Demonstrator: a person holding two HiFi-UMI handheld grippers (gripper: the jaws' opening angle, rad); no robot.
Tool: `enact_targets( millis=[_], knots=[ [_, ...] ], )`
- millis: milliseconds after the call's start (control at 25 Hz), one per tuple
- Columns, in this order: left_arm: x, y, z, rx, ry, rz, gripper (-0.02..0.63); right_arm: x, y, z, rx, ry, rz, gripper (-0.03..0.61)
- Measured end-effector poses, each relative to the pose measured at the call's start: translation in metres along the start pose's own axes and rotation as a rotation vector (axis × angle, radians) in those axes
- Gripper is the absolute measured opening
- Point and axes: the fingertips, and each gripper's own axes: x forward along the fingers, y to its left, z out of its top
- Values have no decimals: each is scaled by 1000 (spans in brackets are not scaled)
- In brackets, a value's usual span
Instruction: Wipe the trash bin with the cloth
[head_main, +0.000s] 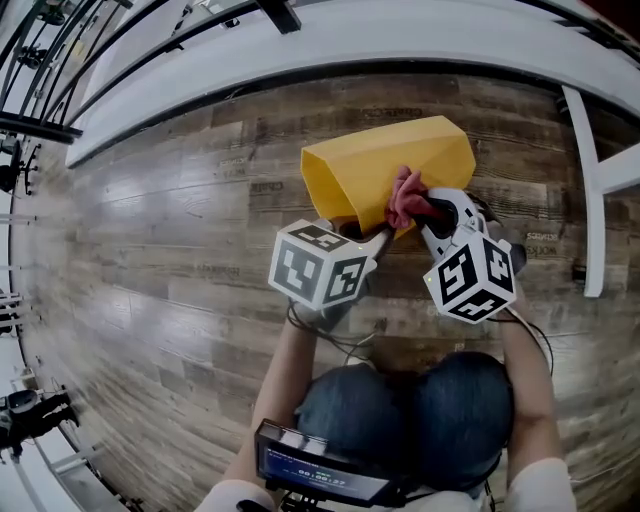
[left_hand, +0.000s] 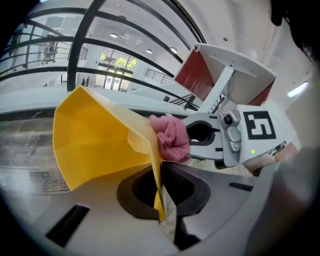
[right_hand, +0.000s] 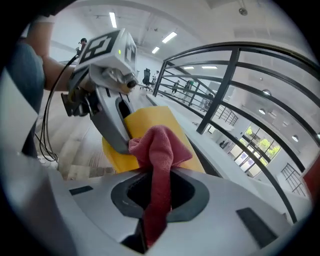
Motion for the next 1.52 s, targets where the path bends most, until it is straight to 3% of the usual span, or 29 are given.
enact_targets(
  millis=[480,800,880,1040,1240,1520],
  knots=[
    [-4,6,-6,-57,-21,-24,15,23,-46,-107,152,262,-162,44],
    [-3,5,-7,-63,-27,-23,15,26,-63,-133,180,351,-217,43],
    [-4,8,-6,-76,-34,-15,15,22,-65,-125,175,329,-230,44],
    [-4,13,-7,-108,-49,-9,17,4,-55,-73,124,149,-221,44],
    [-6,16,-4,-142,-78,-18,18,-3,-13,-11,15,-52,-55,43],
    [-8,18,-7,-164,-89,-18,18,5,37,5,-107,-109,115,43]
  ],
)
